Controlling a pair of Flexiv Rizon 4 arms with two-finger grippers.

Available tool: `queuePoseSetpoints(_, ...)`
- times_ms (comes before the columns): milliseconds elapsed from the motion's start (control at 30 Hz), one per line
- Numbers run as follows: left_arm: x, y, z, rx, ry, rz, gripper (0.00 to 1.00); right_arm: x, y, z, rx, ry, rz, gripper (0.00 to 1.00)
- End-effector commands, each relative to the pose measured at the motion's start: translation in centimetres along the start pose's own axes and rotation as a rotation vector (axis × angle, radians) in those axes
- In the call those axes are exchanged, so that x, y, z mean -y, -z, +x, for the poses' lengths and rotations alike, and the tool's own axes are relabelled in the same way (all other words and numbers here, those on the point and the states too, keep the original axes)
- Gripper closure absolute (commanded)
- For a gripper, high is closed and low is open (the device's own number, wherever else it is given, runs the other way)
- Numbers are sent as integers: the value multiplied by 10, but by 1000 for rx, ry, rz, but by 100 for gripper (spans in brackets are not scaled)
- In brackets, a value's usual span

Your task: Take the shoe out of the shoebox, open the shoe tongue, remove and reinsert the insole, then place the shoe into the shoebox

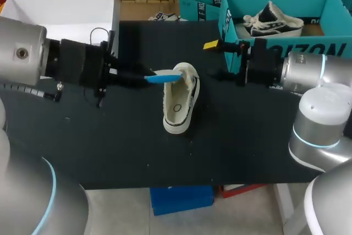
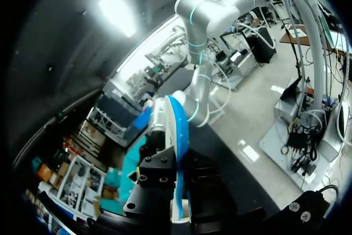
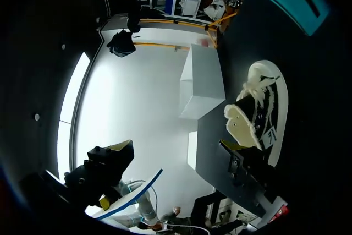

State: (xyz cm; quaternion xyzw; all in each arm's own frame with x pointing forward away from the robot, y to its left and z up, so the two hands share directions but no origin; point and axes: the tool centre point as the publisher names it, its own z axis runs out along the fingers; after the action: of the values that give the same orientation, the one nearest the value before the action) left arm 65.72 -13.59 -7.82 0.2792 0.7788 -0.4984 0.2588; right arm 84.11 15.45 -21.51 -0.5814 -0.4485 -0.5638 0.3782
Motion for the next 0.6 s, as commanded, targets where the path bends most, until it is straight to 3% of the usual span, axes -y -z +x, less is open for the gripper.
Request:
queuePoseSetpoints(33, 1, 0, 6, 115, -4, -2, 100, 1, -1, -2, -19, 1, -5, 0)
queuePoseSetpoints(233, 1, 0, 6, 115, -4, -2, 100, 1, -1, -2, -19, 1, -5, 0)
queuePoseSetpoints(300, 17, 2, 27, 174, -131, 10, 100, 1, -1, -2, -19, 1, -5, 0)
queuePoseSetpoints(367, 24, 3, 48, 190, -180, 104, 100, 1, -1, -2, -19, 1, -5, 0)
queuePoseSetpoints(467, 19, 0, 73, 226, -279, 129, 100, 1, -1, -2, -19, 1, -5, 0)
queuePoseSetpoints(600, 9, 0, 92, 310, -367, 193, 100, 1, -1, -2, -19, 1, -5, 0)
